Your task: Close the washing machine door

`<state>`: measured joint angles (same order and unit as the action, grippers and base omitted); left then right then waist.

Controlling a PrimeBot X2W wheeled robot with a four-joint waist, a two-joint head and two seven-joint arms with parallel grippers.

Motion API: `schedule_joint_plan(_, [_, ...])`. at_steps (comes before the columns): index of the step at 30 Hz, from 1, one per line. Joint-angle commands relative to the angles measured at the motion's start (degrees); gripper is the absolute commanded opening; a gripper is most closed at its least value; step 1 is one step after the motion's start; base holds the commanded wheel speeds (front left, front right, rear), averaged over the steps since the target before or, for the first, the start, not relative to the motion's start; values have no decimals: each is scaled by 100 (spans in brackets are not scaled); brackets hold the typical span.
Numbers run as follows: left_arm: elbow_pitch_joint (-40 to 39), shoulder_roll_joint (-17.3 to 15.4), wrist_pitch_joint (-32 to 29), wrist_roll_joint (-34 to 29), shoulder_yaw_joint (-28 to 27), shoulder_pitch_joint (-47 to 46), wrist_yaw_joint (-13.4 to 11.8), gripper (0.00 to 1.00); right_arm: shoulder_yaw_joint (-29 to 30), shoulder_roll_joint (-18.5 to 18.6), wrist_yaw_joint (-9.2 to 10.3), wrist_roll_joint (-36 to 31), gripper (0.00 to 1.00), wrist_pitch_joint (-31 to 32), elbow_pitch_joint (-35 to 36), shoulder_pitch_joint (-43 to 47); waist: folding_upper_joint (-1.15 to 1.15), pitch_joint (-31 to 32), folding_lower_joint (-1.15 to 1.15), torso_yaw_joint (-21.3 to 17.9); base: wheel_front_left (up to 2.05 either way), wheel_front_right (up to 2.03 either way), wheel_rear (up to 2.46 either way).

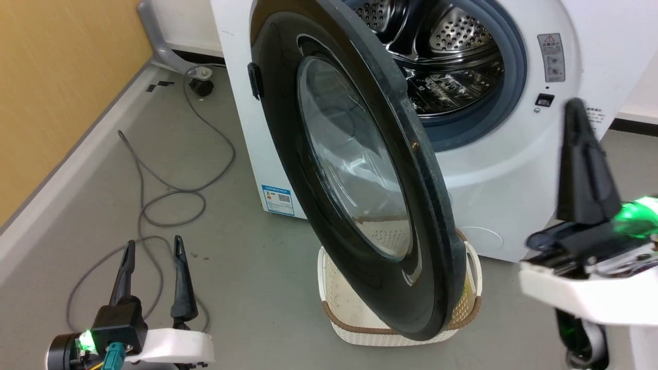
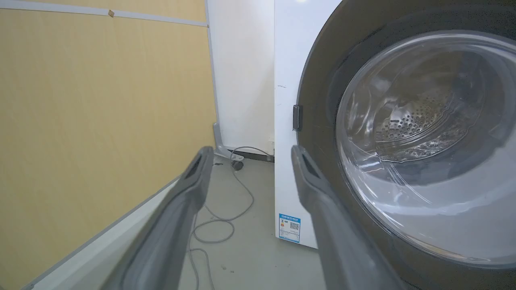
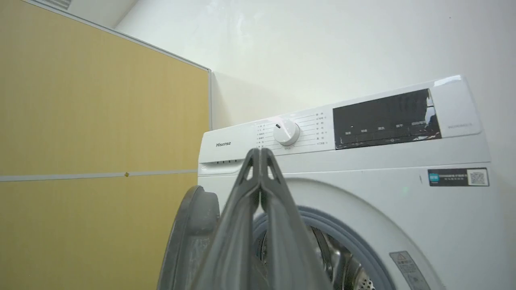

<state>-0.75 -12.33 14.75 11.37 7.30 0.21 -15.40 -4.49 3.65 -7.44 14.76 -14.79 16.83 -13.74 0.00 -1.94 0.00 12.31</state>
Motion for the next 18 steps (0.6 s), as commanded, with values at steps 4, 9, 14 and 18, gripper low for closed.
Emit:
schedule_joint_plan(4, [26,124,25,-134,-122,113,174,100,-611,246,-5,70,0,-21,205,-115,0,41,0,16,0,0,0])
schedule_joint_plan(9, [47,263,25,-275,-258,145,335,100,-1671,672,-5,179,0,-21,277,-42,0,74,0,-12,0,0,0])
schedule_joint_plan(14, [46,401,25,-388,-384,169,455,100,-2361,926,-5,409,0,-21,97,149,0,72,0,-72,0,0,0])
schedule_joint_plan(18, [39,486,25,-467,-472,180,539,100,-2805,1116,-5,470,0,-21,-268,342,0,50,0,-127,0,0,0])
